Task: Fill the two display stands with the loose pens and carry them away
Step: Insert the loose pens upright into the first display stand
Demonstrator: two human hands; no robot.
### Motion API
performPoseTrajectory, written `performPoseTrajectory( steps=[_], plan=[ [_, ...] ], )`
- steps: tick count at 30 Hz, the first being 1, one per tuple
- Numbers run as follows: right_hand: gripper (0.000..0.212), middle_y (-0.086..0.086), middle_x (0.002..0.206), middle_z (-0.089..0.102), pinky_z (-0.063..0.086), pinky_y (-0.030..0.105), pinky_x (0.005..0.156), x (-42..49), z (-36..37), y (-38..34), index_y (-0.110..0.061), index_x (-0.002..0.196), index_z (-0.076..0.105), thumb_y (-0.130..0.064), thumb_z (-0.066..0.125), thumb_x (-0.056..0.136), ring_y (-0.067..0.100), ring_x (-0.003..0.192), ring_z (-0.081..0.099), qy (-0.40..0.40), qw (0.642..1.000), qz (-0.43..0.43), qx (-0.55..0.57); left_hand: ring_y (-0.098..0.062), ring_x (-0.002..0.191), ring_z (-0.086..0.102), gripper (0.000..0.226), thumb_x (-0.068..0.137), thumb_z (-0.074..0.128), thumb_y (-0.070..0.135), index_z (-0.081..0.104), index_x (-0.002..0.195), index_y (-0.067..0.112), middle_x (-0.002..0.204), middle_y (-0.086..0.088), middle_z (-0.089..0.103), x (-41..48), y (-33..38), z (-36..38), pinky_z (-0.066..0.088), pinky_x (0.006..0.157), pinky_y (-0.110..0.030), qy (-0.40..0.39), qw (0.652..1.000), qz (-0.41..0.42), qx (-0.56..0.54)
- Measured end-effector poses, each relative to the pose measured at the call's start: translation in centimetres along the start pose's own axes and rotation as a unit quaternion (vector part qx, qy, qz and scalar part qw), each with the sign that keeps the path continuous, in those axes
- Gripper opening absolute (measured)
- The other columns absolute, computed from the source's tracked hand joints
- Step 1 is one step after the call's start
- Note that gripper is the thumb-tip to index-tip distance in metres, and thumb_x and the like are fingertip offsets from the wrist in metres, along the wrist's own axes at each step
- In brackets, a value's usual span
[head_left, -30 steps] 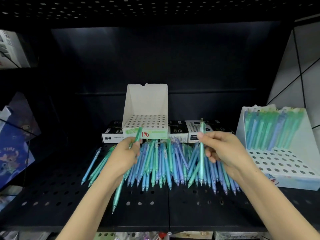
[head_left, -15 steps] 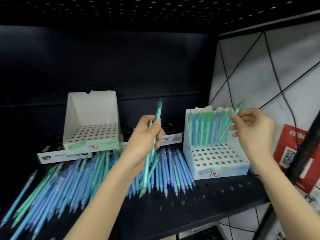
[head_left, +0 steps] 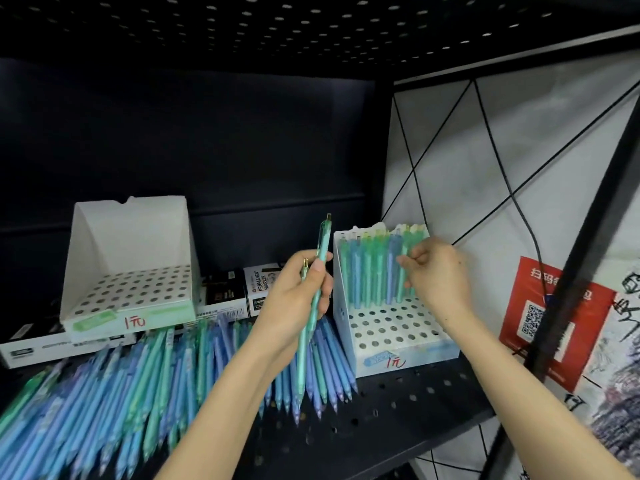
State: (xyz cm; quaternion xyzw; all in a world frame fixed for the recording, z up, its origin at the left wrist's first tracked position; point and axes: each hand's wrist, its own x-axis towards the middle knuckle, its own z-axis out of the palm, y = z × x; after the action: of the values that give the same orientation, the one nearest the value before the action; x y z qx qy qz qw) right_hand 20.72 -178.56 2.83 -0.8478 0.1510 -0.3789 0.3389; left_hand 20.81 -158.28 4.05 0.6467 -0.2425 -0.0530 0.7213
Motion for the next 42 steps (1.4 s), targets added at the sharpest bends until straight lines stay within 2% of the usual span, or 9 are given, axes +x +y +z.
performPoseTrajectory(
  steps=[4,8,12,20,23,33,36,38,42],
  plan=[
    [0.018,0.016,0.066,0.066,0.051,0.033,0.057,-0.1,-0.1,0.1,0.000,0.078,0.060,-0.015,0.064,0.087,0.008,0.045,0.058,-0.052,0.998,0.039,-0.002,-0.005,0.048,0.041,0.018,0.099,0.039,0.025,0.055,0.108,0.021,0.058,0.011,0.050,0.1,-0.1,0.0,0.035,0.048,-0.018,-0.016,1.000,0.006,0.016],
    [0.027,-0.001,0.083,0.066,0.046,0.028,0.066,-2.1,-1.2,-1.9,-0.010,0.101,0.065,-0.032,0.063,0.087,0.013,0.069,0.059,0.048,0.998,-0.024,-0.017,-0.005,0.050,0.042,0.019,0.099,0.038,0.026,0.053,0.110,0.022,0.060,0.012,0.050,-0.2,-0.2,0.3,0.038,0.047,-0.015,-0.043,0.997,0.027,0.055],
    [0.024,-0.014,0.075,0.067,0.050,0.022,0.070,-4.1,-2.4,-6.4,-0.026,0.084,0.069,-0.048,0.063,0.080,0.002,0.073,0.062,-0.003,0.988,-0.049,0.149,-0.004,0.054,0.046,0.017,0.098,0.039,0.028,0.052,0.109,0.027,0.062,0.013,0.051,-0.5,-0.4,0.8,0.041,0.055,-0.014,-0.061,0.987,0.078,0.124],
    [0.023,-0.003,0.060,0.064,0.039,0.021,0.053,-4.1,-3.6,-7.9,-0.012,0.071,0.068,-0.031,0.065,0.084,0.002,0.049,0.050,-0.111,0.961,0.038,0.249,-0.004,0.057,0.048,0.017,0.098,0.038,0.028,0.052,0.108,0.027,0.068,0.006,0.051,-1.0,-0.1,1.2,0.044,0.060,-0.021,-0.091,0.965,0.130,0.209],
    [0.022,-0.003,0.062,0.064,0.042,0.024,0.047,-4.3,-3.9,-7.9,-0.011,0.074,0.067,-0.029,0.062,0.087,0.004,0.050,0.054,-0.128,0.957,0.044,0.257,-0.007,0.056,0.045,0.015,0.098,0.038,0.030,0.050,0.106,0.029,0.066,0.007,0.049,-1.1,-0.2,1.4,0.044,0.058,-0.035,-0.090,0.955,0.139,0.246],
    [0.018,0.002,0.060,0.060,0.050,0.020,0.045,-2.0,-7.5,-6.9,-0.012,0.085,0.060,-0.006,0.045,0.095,0.010,0.046,0.057,0.010,0.950,0.059,0.305,-0.016,0.063,0.055,0.020,0.097,0.031,0.035,0.049,0.106,0.035,0.068,0.006,0.054,-1.3,0.2,0.4,0.050,0.066,-0.041,0.009,0.941,0.168,0.294],
    [0.016,0.004,0.069,0.061,0.057,0.032,0.059,-1.0,-7.7,-5.2,-0.015,0.093,0.057,-0.010,0.042,0.095,0.017,0.055,0.063,0.067,0.983,0.015,0.171,-0.019,0.053,0.046,0.021,0.096,0.030,0.040,0.049,0.104,0.039,0.061,-0.003,0.047,-1.3,0.4,0.1,0.046,0.058,-0.041,0.033,0.951,0.159,0.263],
    [0.019,0.008,0.071,0.063,0.055,0.044,0.066,-0.7,-6.6,-4.0,-0.011,0.102,0.059,-0.012,0.042,0.094,0.025,0.063,0.064,0.081,0.995,-0.045,0.040,-0.006,0.052,0.042,0.023,0.097,0.031,0.041,0.050,0.108,0.039,0.059,0.009,0.046,-1.2,0.5,0.2,0.042,0.060,-0.031,0.027,0.958,0.134,0.253],
    [0.023,0.012,0.073,0.065,0.052,0.042,0.065,-0.2,-4.8,-2.1,-0.003,0.108,0.058,-0.012,0.041,0.095,0.028,0.065,0.061,0.069,0.992,-0.079,-0.065,-0.006,0.062,0.041,0.029,0.099,0.027,0.034,0.055,0.107,0.034,0.067,0.012,0.045,-0.9,0.6,0.5,0.039,0.070,-0.028,0.008,0.985,0.048,0.165]
  ],
)
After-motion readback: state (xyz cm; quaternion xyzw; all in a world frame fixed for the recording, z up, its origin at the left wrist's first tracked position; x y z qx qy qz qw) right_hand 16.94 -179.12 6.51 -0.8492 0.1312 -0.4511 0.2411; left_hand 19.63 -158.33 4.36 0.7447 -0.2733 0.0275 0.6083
